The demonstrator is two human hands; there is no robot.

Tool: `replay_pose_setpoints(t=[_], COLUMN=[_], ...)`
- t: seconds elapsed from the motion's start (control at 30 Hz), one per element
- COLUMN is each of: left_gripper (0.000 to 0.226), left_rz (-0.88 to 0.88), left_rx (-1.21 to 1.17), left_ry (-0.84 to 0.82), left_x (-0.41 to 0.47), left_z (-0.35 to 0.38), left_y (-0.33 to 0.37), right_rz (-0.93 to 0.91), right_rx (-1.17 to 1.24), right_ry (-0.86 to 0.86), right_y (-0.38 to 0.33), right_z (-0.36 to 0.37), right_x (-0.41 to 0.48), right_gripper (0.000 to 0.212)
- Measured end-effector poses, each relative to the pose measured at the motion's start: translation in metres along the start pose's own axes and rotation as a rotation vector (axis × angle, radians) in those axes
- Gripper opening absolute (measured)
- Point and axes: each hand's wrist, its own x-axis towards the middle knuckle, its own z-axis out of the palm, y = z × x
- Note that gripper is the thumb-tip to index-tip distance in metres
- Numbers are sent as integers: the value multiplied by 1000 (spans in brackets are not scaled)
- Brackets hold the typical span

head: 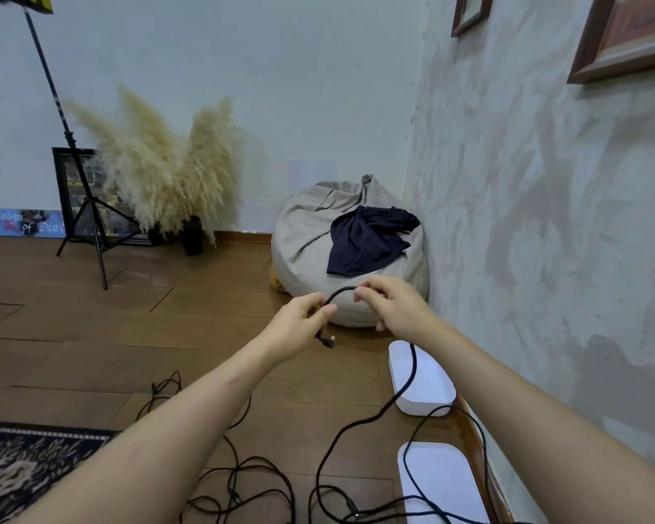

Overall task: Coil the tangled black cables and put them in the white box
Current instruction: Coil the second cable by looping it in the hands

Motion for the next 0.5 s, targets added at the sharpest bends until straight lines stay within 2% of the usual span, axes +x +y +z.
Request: replay_pose_setpoints(t=[0.1, 0.27, 0.33, 0.43, 0.5], left_gripper=[33, 29, 28, 28, 29], left_rz=[-59, -36, -38, -19, -12], left_rx=[-73, -33, -49, -65, -110], left_ry=[-58, -24, -5, -7, -21], left_x=[0, -1, 0, 0, -1], left_z=[-1, 0, 0, 2, 3], left_y=[-5, -5, -6, -3, 1], right_rz=[22, 169, 218, 190, 117], right_rx=[-16, 126, 206, 292, 203], right_ry=[61, -168, -238, -295, -230], right_y=[4, 5, 1, -6, -8], right_z=[-2, -4, -4, -2, 0], right_x=[0, -2, -4, -5, -4], right_gripper=[24, 12, 23, 20, 21])
